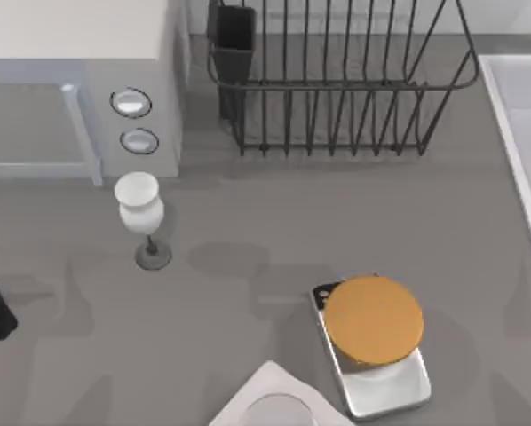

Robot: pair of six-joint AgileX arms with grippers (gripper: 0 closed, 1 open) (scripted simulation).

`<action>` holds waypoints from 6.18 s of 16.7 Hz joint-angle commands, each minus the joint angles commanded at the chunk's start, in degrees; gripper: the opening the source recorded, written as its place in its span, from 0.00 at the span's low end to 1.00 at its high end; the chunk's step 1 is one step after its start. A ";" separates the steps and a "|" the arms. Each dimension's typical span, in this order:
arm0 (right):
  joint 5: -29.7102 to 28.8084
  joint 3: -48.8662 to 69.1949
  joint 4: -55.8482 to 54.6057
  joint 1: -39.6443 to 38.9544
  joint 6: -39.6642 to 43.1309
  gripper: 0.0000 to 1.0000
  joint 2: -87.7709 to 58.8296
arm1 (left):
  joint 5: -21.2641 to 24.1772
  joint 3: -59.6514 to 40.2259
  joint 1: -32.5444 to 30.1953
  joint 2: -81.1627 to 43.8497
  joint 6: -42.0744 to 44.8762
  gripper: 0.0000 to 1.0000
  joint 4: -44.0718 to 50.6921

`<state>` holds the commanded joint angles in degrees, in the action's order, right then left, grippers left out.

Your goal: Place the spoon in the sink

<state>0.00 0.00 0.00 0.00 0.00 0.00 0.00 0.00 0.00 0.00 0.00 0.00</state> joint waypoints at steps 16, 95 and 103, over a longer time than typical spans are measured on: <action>0.16 32.71 41.45 20.47 33.81 1.00 -53.87 | 0.00 0.00 0.00 0.00 0.00 1.00 0.00; 0.88 75.54 72.97 26.14 45.31 0.00 -96.57 | 0.00 0.00 0.00 0.00 0.00 1.00 0.00; 0.66 125.36 86.98 17.02 35.98 0.00 -131.00 | 0.00 0.00 0.00 0.00 0.00 1.00 0.00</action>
<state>0.66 125.36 86.98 17.02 35.98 -131.00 0.00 0.00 0.00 0.00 0.00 0.00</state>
